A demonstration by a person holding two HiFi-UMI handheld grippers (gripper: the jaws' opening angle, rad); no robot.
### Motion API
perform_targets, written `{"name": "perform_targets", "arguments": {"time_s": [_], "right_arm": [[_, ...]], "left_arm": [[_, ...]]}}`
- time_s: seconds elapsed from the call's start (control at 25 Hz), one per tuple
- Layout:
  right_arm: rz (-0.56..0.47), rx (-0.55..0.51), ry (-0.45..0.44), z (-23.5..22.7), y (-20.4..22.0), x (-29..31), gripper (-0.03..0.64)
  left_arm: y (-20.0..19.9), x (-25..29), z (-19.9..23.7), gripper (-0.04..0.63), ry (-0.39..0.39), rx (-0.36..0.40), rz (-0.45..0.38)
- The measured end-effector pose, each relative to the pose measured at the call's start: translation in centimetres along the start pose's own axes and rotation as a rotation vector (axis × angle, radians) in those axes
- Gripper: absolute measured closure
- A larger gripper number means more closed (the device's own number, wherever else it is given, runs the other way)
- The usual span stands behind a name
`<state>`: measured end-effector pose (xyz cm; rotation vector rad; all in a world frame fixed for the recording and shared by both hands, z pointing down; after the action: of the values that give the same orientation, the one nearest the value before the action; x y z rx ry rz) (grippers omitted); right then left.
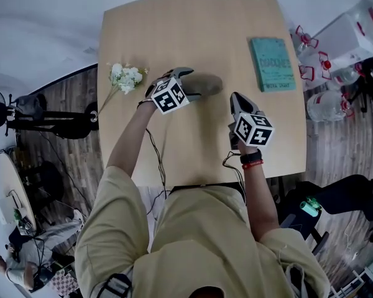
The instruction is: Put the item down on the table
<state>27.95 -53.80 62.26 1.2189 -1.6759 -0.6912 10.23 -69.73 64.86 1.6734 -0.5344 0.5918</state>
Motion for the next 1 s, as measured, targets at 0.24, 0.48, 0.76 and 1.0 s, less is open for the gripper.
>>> {"name": "perform_targets", "arguments": {"time_s": [0.24, 0.48, 0.76, 1.0], "right_arm": [[-0.031, -0.026, 0.010, 2.1, -1.2, -2.0, 0.601], [-0.076, -0.065, -0.010, 4.6, -2.6, -4.5, 0.601], [-0.118, -0.094, -0.007, 6.5, -3.2, -7.1, 0.601], [-0.171, -0.112, -0.023, 8.0, -3.9, -9.2, 0.601]], "left_arm": [[-2.1, -4.5, -1.7, 0.219, -0.098, -0.098, -0.082], [-3.5, -8.2, -4.3, 0.219, -0.215, -0.188, -0.171], [-6.1, -12.0, -7.9, 0.225, -0.313, -0.268, -0.297], [-7.3, -14.6, -10.6, 0.370, -0.412, -0.293, -0.393]]}}
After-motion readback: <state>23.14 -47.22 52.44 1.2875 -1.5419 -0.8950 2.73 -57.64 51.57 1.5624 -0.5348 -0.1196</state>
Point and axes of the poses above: the fingertips, and each gripper's own axes: x forward along the fingers, z to its left, y out of its underside, the point moved 10 cm from there along -x, backward along the fingers, and after that the axes turned 8 degrees about -z, right-handed, at the moved point
